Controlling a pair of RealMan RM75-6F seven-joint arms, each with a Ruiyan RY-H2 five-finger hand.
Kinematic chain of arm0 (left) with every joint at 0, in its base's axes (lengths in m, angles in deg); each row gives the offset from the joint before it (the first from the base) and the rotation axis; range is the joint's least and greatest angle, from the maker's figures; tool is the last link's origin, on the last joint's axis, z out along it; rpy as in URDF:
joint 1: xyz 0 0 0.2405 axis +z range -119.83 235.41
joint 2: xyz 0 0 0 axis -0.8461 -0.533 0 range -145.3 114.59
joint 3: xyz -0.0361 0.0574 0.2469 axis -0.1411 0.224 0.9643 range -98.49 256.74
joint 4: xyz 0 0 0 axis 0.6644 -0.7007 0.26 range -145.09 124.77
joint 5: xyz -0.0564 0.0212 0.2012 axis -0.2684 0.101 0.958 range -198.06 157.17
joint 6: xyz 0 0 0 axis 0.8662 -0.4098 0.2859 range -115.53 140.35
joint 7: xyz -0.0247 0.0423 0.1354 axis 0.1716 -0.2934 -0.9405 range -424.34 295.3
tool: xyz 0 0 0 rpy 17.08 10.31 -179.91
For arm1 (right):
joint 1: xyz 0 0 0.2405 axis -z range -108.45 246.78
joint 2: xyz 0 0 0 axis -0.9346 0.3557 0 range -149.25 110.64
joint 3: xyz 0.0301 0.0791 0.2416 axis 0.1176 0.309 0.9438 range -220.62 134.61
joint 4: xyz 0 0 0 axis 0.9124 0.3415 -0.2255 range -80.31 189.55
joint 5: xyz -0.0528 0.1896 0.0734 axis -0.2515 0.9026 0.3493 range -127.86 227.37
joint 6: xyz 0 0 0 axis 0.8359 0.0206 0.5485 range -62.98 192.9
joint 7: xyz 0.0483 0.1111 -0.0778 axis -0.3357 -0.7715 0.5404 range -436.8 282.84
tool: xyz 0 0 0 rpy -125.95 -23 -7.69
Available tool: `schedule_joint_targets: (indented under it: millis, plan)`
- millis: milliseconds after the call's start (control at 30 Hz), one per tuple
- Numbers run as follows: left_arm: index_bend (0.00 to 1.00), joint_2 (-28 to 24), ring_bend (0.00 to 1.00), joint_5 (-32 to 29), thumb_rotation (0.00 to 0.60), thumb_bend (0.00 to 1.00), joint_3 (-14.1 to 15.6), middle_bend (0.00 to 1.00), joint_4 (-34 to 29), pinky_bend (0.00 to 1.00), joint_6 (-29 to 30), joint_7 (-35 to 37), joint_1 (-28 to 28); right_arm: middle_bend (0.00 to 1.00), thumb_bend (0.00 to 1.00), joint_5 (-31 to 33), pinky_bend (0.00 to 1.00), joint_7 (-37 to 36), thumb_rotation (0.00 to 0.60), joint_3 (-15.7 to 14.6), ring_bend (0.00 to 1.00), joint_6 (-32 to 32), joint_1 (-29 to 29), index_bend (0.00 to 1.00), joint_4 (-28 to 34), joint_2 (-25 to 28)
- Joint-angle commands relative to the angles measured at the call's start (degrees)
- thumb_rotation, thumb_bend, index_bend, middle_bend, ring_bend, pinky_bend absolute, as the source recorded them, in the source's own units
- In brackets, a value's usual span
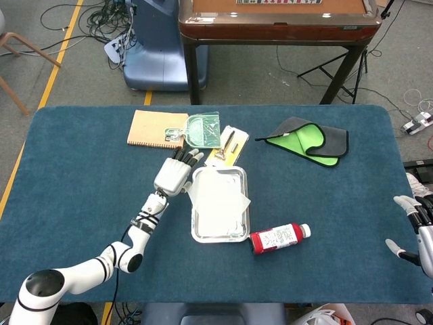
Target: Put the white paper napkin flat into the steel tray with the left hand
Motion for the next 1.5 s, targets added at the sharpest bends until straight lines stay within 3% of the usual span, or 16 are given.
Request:
schedule_joint_targets:
  millis: [33, 233, 400, 600, 733, 933, 1000, 1100, 1233, 1367, 1500]
  plan:
    - [0.08, 1.90, 0.00, -0.31, 0.600, 0.17, -0.56, 0.02, 3.70, 0.00, 0.41, -0.84, -1.33, 0.21, 0.05, 0.11, 0.14, -0.01, 0.600, -0.02, 0.13, 0.04, 0.04, 0.20, -0.02, -0.01]
    - [0.03, 3.08, 0.00, -1.07, 0.600, 0.13, -1.05, 0.00, 7.24, 0.00, 0.85, -0.89, -1.77, 0.21, 0.05, 0.24, 0.14, -0.04, 0.600, -0.02, 0.13, -0.14, 0.22, 0.20, -0.01, -0.04]
    - [0.04, 0.47, 0.01, -0.62, 0.600, 0.13, -1.01, 0.01, 3.72, 0.01, 1.44, 2.24, -0.78, 0.21, 0.05, 0.09, 0.14, 0.00, 0.600, 0.02, 0.13, -0.16, 0.17, 0.20, 0.04, -0.02]
    - [0.20, -7.67, 0.33, 3.35, 0.600, 0.14, 2.41, 0.36, -8.55, 0.22, 0.89, 8.77, 1.78, 0.21, 0.05, -0.02, 0.14, -0.02, 0.600, -0.01, 0.13, 0.51, -0.24, 0.20, -0.09, -0.28]
    - [0.27, -12.78, 0.54, 4.91, 0.600, 0.25, 4.44, 0.56, -15.82, 0.52, -1.11, 11.09, 2.62, 0.21, 0.05, 0.00, 0.14, 0.11, 0.600, -0.02, 0.13, 0.84, -0.42, 0.20, -0.05, -0.27]
    - [0.31, -17.77, 0.79, 6.38, 0.599, 0.40, 7.09, 0.85, -22.60, 0.81, -4.71, 12.16, 2.54, 0.21, 0.05, 0.07, 0.14, 0.33, 0.600, 0.00, 0.13, 1.09, -0.58, 0.20, 0.09, -0.37]
    - [0.35, -18.96, 0.83, 6.63, 0.549, 0.43, 7.86, 0.90, -23.86, 0.86, -5.45, 11.85, 2.59, 0.21, 0.05, 0.13, 0.14, 0.29, 0.600, -0.01, 0.13, 1.05, -0.54, 0.20, 0.07, -0.37]
    - [0.39, -20.84, 0.88, 5.88, 0.330, 0.46, 8.87, 0.96, -25.71, 0.91, -7.45, 11.05, 2.63, 0.21, 0.05, 0.27, 0.14, 0.25, 0.600, -0.02, 0.13, 1.08, -0.49, 0.20, 0.01, -0.34]
    - [0.38, -23.68, 0.94, 3.89, 0.181, 0.47, 9.59, 1.00, -29.17, 0.98, -10.72, 10.34, 2.36, 0.21, 0.05, 0.16, 0.14, 0.11, 0.600, -0.03, 0.13, 1.12, -0.58, 0.20, -0.10, -0.47]
    - [0.32, -26.57, 0.97, 1.78, 0.094, 0.47, 10.15, 1.00, -32.78, 1.00, -14.05, 9.88, 1.74, 0.21, 0.05, 0.21, 0.14, -0.05, 0.600, -0.09, 0.13, 1.44, -0.72, 0.20, -0.34, -0.70]
    - [0.27, -28.55, 0.97, 0.87, 0.087, 0.47, 10.81, 1.00, -35.51, 1.00, -16.24, 9.60, 1.17, 0.21, 0.05, 0.22, 0.14, -0.16, 0.600, -0.08, 0.13, 1.55, -0.80, 0.20, -0.48, -0.80]
